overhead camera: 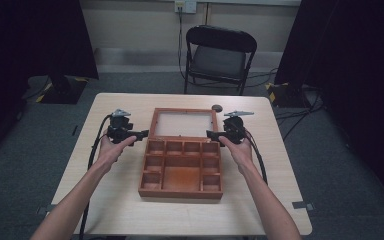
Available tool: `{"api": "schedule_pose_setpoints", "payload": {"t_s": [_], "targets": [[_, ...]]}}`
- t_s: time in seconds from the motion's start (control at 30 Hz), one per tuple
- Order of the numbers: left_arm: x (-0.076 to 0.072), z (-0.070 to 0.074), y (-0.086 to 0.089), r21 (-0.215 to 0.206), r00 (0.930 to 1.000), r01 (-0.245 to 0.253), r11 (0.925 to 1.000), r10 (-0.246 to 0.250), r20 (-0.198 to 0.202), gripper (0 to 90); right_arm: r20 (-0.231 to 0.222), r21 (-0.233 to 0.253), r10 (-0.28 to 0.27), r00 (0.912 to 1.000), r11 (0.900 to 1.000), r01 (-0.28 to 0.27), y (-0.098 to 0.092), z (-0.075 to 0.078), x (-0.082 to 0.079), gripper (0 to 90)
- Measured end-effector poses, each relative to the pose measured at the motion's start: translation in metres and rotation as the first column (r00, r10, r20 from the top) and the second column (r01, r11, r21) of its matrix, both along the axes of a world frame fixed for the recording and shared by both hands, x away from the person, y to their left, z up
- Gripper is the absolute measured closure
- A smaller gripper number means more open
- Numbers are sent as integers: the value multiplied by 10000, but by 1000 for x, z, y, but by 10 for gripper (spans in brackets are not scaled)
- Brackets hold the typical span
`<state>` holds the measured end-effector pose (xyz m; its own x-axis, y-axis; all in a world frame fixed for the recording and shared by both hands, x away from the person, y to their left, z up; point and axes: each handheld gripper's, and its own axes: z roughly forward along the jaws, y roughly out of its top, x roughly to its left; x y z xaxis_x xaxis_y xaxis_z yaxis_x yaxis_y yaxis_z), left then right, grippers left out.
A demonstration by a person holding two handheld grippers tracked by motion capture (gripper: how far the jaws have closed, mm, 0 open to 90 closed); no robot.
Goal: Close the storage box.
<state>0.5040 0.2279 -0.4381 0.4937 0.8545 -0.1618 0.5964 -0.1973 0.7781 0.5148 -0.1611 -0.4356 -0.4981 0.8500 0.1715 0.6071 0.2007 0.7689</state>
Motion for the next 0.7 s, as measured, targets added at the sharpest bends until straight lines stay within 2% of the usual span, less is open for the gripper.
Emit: {"api": "schedule_pose_setpoints", "payload": {"t_s": [0.03, 0.13, 0.17, 0.2, 0.37, 0.4, 0.47, 0.5, 0.57, 0.63, 0.67, 0.7], "targets": [[0, 0, 0, 0, 10000, 0, 10000, 0, 0, 206, -68, -18, -26, 10000, 10000, 26, 1, -2, 2, 166], [7, -9, -8, -290, 9998, -23, 9996, 17, -202, 206, -392, 347, -138, 9991, 9993, 152, 3, -7, 7, 170], [7, -9, -8, -290, 9998, -23, 9996, 17, -202, 206, -392, 347, -138, 9991, 9993, 152, 3, -7, 7, 170], [10, -12, -11, -303, 9997, -51, 9995, 43, -258, 206, -405, 142, -172, 9990, 9997, 178, 5, -10, 10, 170], [13, -18, -12, -458, 9988, -101, 9989, 79, -478, 199, -670, 192, -246, 9975, 9995, 259, 6, -16, 16, 160], [14, -20, -13, -393, 9984, -30, 9992, 8, -567, 198, -642, -81, -187, 9978, 9998, 182, 7, -20, 17, 157], [15, -22, -16, 167, 9985, -247, 9996, 255, -483, 198, -715, -339, -217, 9972, 9992, 193, 8, -23, 18, 157], [16, -23, -16, 79, 9983, -210, 9997, 214, -536, 198, -806, -342, -197, 9966, 9993, 170, 8, -25, 19, 149], [18, -25, -17, -361, 9970, -178, 9992, 151, -757, 199, -930, -96, -191, 9955, 9998, 183, 9, -27, 20, 143], [18, -26, -18, -368, 9968, -101, 9993, 71, -798, 198, -833, -136, -282, 9961, 9995, 271, 10, -28, 21, 139], [19, -27, -22, -528, 9966, -87, 9986, 43, -828, 196, -861, -27, -279, 9959, 9996, 277, 11, -29, 22, 137], [20, -28, -23, -487, 9959, -41, 9988, -3, -901, 195, -881, 46, -295, 9957, 9995, 300, 12, -30, 23, 132]]}}
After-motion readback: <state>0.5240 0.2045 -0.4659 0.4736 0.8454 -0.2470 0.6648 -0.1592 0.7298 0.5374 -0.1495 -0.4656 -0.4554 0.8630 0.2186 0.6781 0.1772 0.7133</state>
